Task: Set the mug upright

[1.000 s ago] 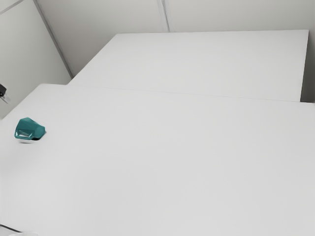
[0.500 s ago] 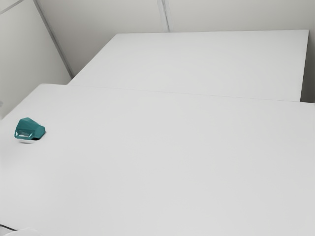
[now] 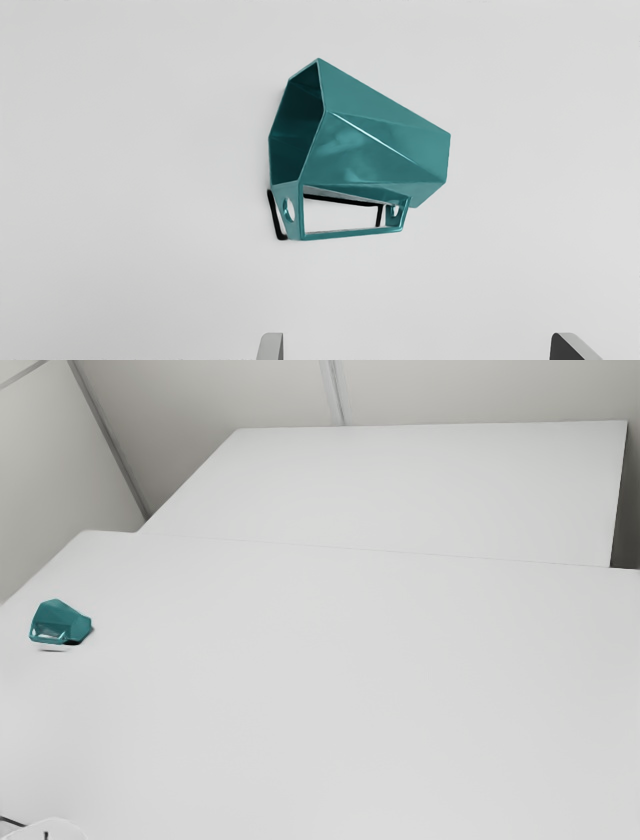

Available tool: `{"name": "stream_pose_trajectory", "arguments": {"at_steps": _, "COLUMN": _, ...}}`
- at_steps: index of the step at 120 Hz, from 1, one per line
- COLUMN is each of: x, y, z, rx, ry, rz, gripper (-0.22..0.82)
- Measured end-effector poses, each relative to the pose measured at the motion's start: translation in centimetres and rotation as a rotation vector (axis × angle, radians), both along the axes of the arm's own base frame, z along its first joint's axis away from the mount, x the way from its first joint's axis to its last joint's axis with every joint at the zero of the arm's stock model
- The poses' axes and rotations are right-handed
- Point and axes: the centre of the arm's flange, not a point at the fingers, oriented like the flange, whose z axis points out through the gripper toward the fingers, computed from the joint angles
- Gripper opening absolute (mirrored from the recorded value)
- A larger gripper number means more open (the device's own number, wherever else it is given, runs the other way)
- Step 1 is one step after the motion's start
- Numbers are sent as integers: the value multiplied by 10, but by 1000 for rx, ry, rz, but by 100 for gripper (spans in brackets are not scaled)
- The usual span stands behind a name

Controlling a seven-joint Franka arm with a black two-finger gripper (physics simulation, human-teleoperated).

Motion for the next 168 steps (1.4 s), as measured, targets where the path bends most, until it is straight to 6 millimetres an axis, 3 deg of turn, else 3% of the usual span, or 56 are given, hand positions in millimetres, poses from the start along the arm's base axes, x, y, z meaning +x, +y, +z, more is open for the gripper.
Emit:
{"name": "stream_pose_trajectory", "arguments": {"at_steps": 42, "x": 8, "y": 23, "z": -36, "rx": -66, "ry": -82, "rz": 17, "gripper": 58}}
{"name": "stream_pose_trajectory", "arguments": {"at_steps": 77, "x": 30, "y": 31, "z": -48, "rx": -64, "ry": -169, "rz": -10, "gripper": 58}}
{"name": "stream_pose_trajectory", "arguments": {"at_steps": 134, "x": 54, "y": 28, "z": -109, "rx": -161, "ry": -253, "rz": -17, "gripper": 58}}
{"name": "stream_pose_trajectory", "arguments": {"at_steps": 168, "x": 63, "y": 18, "z": -122, "rx": -225, "ry": -288, "rz": -27, "gripper": 57}}
